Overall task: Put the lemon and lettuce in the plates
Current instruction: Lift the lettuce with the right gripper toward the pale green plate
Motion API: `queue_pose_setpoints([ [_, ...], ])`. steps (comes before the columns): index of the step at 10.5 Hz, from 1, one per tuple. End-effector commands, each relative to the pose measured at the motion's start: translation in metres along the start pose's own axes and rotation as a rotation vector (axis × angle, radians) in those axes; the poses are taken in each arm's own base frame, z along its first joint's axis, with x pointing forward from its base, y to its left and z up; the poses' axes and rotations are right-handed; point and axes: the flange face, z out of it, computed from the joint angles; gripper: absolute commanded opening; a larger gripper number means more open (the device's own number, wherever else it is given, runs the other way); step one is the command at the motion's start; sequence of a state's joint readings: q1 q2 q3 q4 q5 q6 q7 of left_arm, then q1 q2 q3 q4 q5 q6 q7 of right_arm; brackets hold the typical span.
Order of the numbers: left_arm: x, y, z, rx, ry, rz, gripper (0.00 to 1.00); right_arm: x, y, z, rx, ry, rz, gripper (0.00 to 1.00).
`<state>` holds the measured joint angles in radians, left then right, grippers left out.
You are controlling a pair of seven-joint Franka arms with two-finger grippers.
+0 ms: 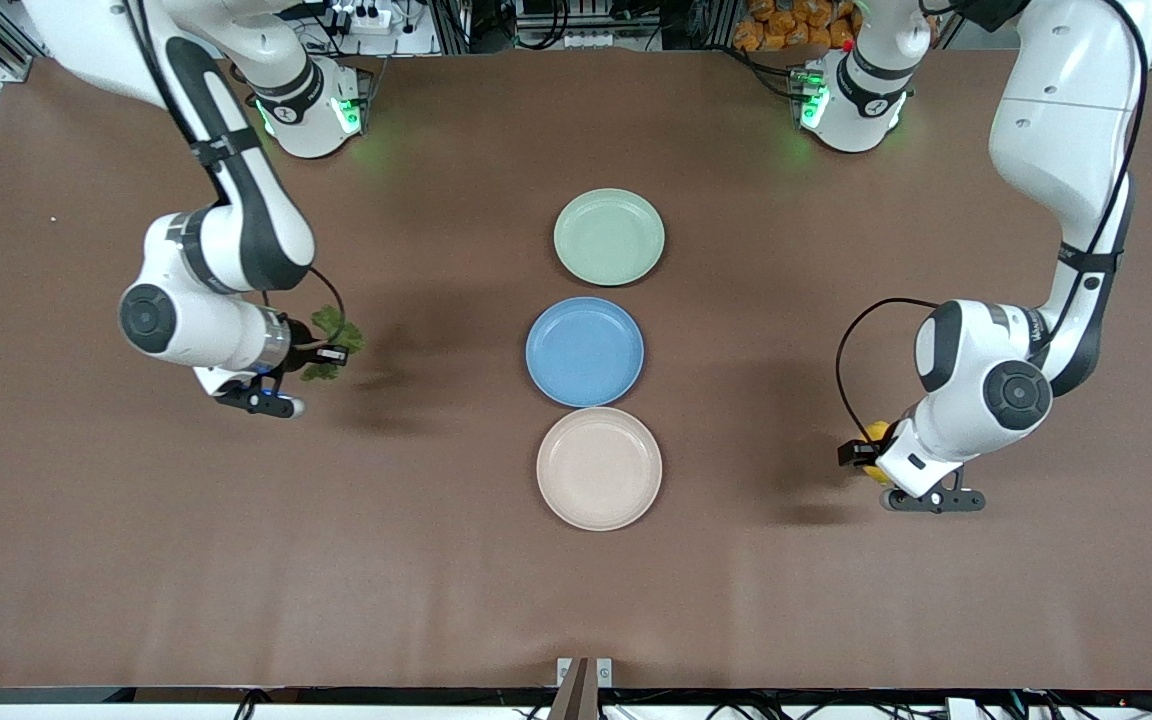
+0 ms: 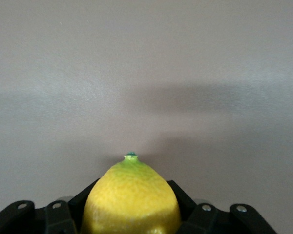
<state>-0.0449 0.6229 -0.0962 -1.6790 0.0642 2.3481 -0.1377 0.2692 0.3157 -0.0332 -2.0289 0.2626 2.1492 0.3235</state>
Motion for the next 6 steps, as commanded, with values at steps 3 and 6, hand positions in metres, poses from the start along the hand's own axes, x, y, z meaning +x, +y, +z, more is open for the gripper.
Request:
queue_pose_setpoints([
  [3,0.007,0.017,-0.053,0.009,0.054,0.037,0.53,-0.062,-0.100,0.020,-0.014,0.020,0.105,0.00],
  [6,0.014,0.060,-0.076,-0.035,0.096,0.076,0.53,-0.126,-0.188,0.036,-0.032,0.035,0.187,0.00],
])
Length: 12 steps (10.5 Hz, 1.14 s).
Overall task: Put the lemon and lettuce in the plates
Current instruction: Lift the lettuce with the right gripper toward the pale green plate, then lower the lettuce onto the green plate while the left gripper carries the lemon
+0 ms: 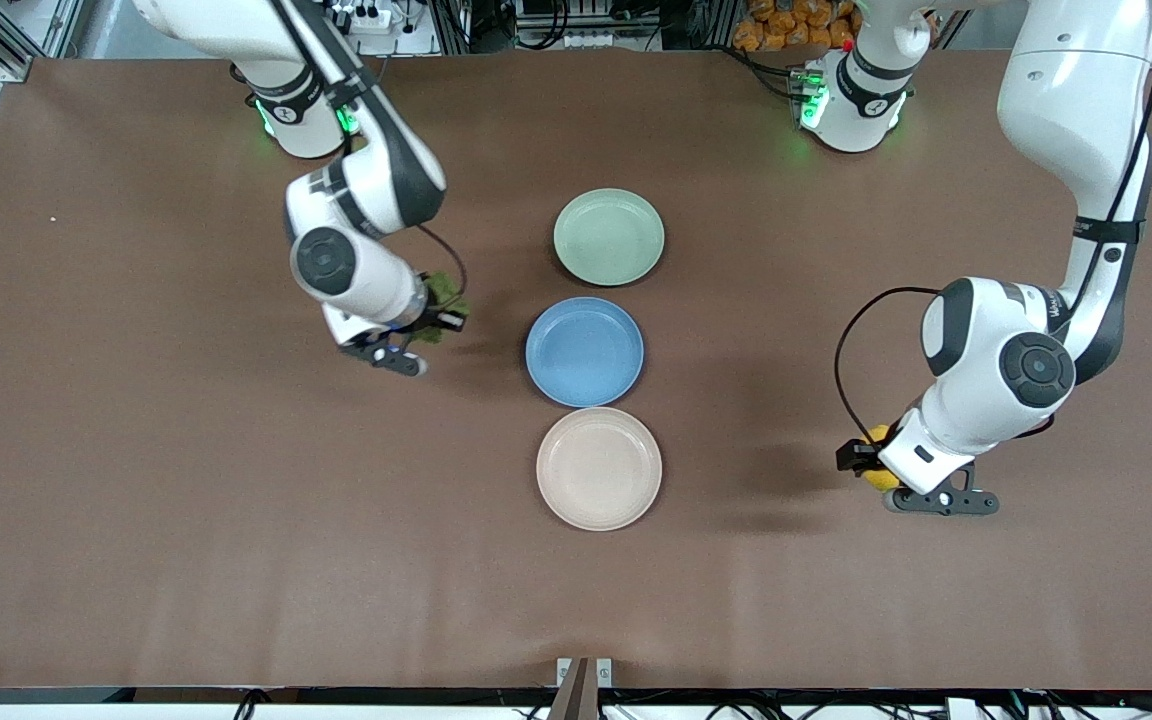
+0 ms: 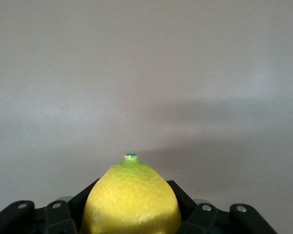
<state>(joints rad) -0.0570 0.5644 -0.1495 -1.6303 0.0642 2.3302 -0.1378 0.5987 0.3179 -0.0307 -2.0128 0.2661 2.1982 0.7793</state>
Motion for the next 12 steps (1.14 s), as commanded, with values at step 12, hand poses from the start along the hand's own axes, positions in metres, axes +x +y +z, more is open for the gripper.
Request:
queue_pose_setpoints([
  [12,-0.006,0.228,0.005,-0.094,0.047,-0.125,0.53,-0.213,-0.157,0.083,-0.036,0.080,0.262,0.00],
])
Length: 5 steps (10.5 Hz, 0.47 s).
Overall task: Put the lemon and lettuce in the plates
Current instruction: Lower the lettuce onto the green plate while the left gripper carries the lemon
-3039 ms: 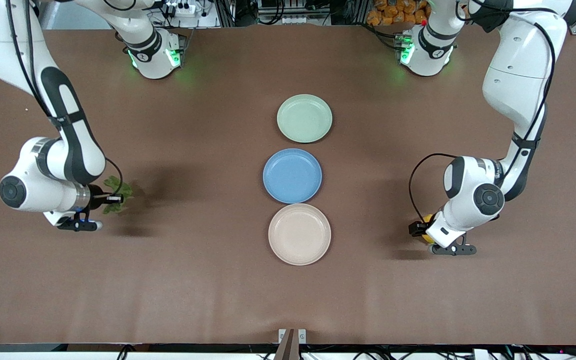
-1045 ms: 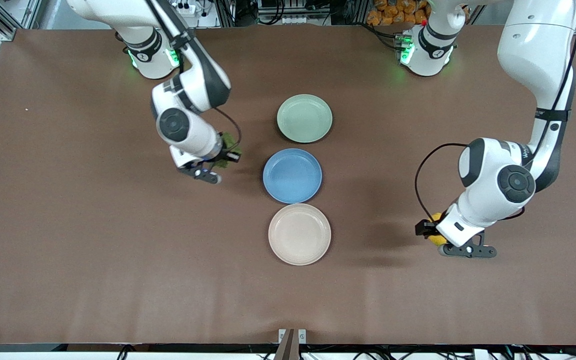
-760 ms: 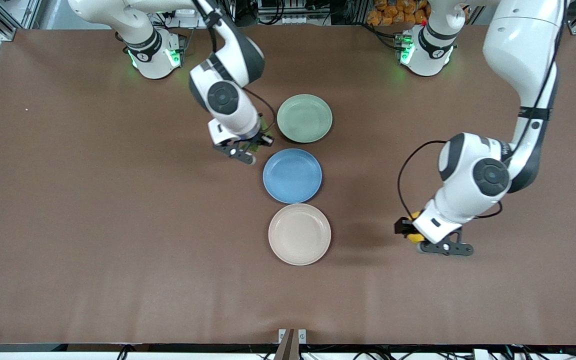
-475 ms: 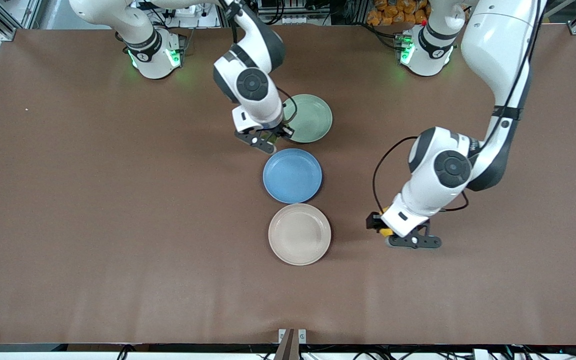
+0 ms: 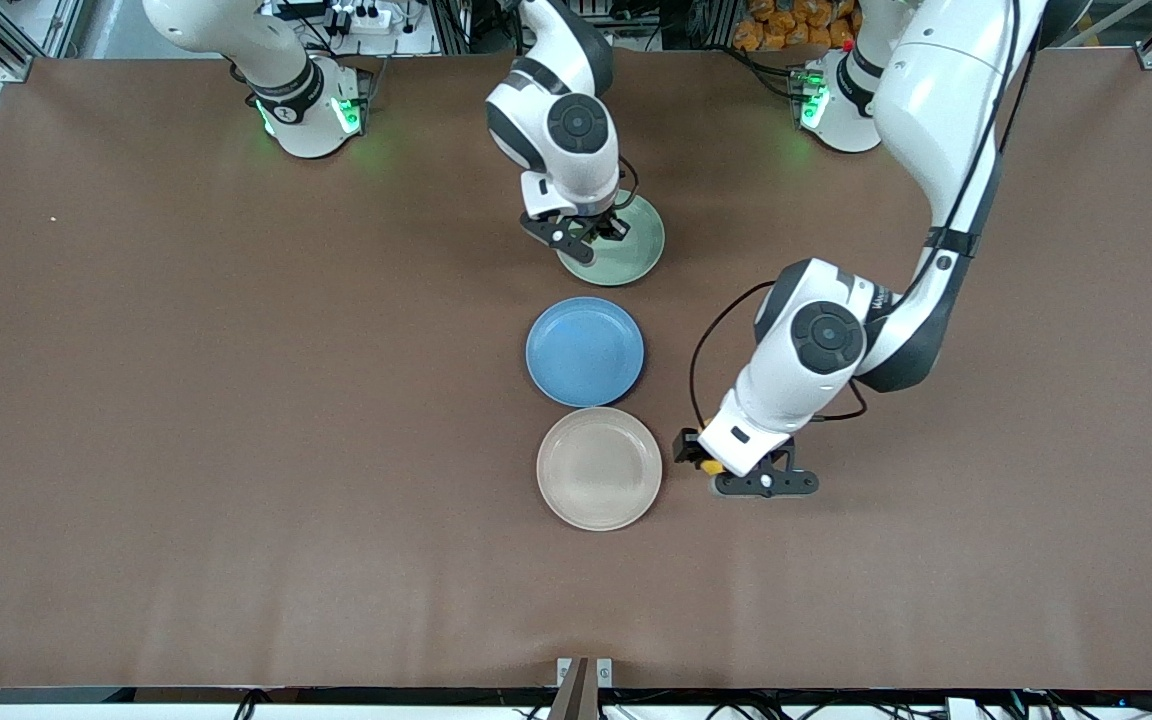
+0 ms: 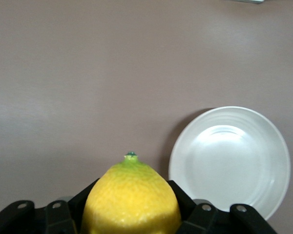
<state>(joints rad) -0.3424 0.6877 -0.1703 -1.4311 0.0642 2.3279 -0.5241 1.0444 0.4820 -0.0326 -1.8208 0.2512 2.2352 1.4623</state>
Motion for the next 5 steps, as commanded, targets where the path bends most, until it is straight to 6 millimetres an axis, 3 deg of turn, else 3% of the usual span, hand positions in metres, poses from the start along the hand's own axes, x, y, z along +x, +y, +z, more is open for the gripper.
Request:
queue_pose_setpoints([
  [1,-0.003,0.026,0.012,-0.022,0.029,-0.007,0.53,-0.006,-0.009,0.015,0.000,0.032,0.031,0.00],
  [2,-0.004,0.033,0.026,-0.054,0.066,0.000,0.53,-0.011,-0.008,0.018,-0.004,0.033,0.043,0.32],
  [3,-0.009,0.048,0.041,-0.086,0.095,0.008,0.53,-0.016,-0.008,0.019,-0.009,0.048,0.031,0.99],
  [5,-0.013,0.059,0.055,-0.114,0.116,-0.040,0.53,-0.018,-0.006,0.021,-0.021,0.071,0.025,1.00],
])
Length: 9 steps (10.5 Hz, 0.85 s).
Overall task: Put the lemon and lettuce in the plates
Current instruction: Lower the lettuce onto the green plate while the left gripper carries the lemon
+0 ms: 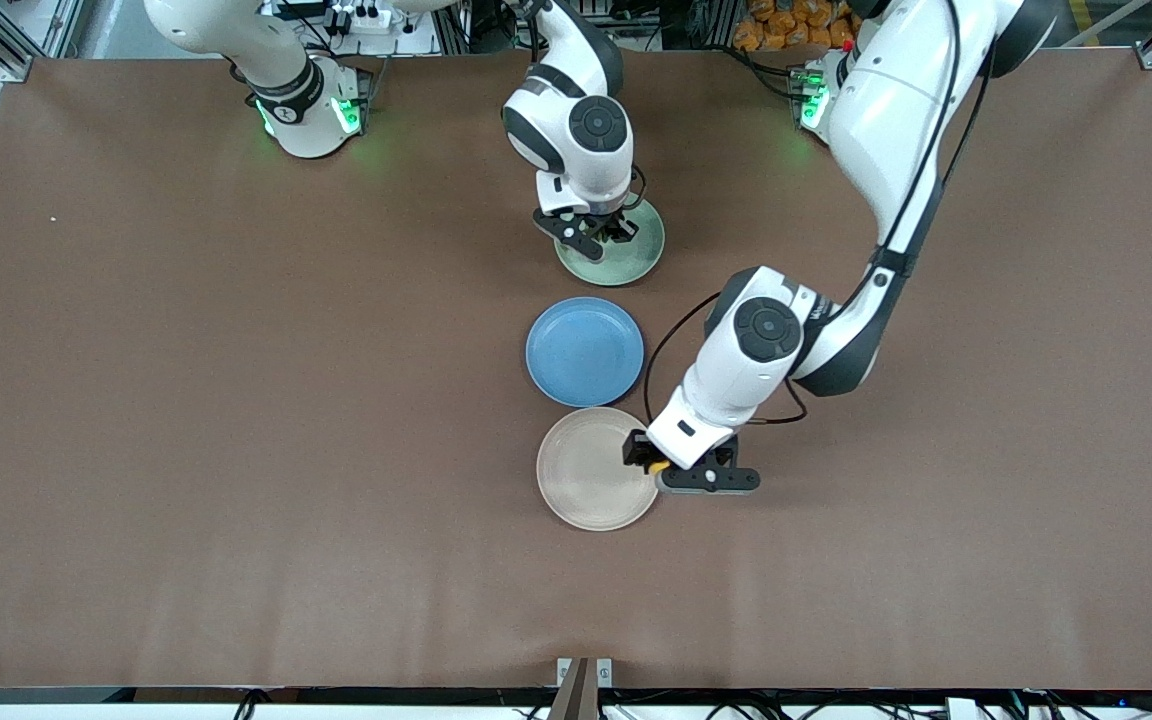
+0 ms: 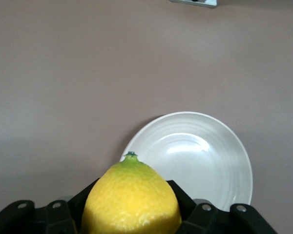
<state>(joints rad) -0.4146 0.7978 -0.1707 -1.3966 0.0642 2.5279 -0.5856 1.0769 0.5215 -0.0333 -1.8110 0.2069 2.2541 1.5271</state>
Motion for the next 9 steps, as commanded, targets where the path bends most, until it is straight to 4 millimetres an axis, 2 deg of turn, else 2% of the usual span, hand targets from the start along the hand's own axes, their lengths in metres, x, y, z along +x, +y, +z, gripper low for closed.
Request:
queue_pose_setpoints([
  [1,0.006,0.014,0.010,-0.050,0.066,-0.058,0.53,0.001,-0.005,-0.005,0.001,0.031,0.023,1.00],
  [3,-0.003,0.022,0.025,-0.072,0.077,-0.059,0.53,0.019,-0.006,-0.010,0.004,0.065,0.014,1.00],
  [5,-0.014,0.035,0.036,-0.094,0.089,-0.059,0.53,0.055,-0.006,-0.014,0.001,0.087,0.037,1.00],
  [6,-0.026,0.044,0.047,-0.108,0.094,-0.063,0.53,0.084,-0.002,-0.019,-0.022,0.117,0.035,1.00],
  [7,-0.032,0.045,0.058,-0.114,0.100,-0.061,0.53,0.118,0.002,-0.023,-0.042,0.132,0.024,1.00],
  [9,-0.037,0.043,0.069,-0.118,0.104,-0.058,0.53,0.173,0.012,-0.025,-0.055,0.120,-0.022,1.00],
])
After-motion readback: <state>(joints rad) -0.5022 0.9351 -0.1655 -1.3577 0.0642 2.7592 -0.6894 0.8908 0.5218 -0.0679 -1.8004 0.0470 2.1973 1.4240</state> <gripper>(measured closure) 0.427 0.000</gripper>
